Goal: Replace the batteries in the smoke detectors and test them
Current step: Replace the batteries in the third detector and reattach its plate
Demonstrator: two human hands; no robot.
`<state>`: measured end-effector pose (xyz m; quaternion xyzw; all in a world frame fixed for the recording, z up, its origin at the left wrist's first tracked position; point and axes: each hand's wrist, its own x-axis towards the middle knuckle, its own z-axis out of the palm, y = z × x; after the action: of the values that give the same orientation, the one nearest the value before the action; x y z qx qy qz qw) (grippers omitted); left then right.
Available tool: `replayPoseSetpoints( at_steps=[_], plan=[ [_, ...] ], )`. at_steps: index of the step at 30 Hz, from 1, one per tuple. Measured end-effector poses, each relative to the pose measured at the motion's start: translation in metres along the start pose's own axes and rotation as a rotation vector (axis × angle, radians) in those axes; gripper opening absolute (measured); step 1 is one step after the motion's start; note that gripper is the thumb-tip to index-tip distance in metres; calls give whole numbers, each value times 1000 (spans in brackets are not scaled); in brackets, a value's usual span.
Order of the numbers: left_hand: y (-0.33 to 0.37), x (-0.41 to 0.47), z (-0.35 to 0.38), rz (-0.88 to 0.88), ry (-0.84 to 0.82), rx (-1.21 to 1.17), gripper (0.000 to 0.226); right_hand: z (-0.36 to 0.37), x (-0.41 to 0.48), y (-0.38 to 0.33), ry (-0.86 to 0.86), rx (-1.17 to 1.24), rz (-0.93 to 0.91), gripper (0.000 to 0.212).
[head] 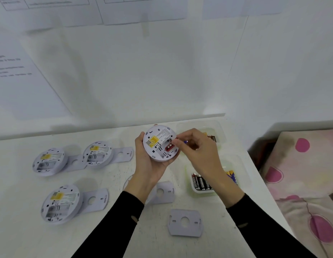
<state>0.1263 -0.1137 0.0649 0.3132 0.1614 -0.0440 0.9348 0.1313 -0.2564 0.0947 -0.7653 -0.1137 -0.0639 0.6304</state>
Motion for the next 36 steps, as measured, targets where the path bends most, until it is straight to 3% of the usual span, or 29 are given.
replayPoseSetpoints(
  at_steps=[6,12,20,23,28,36],
  plan=[
    [5,-2,0,13,-19,37,52,10,-2,17,36,-222,-133,4],
    [4,-1,-1,-8,-41,12,62,19,-5,31,37,-355,-293,21],
    [5,0,0,-14,-95,13,46,9,-6,35,41,-703,-569,17],
    [1,0,-1,-20,-82,8,49,7,-8,41,22,-671,-570,18],
    [0,1,-2,-34,-73,-45,50,8,-15,47,15,-375,-409,25],
    [-3,1,-1,-34,-67,-30,53,11,-17,55,59,-475,-474,24]
  ],
)
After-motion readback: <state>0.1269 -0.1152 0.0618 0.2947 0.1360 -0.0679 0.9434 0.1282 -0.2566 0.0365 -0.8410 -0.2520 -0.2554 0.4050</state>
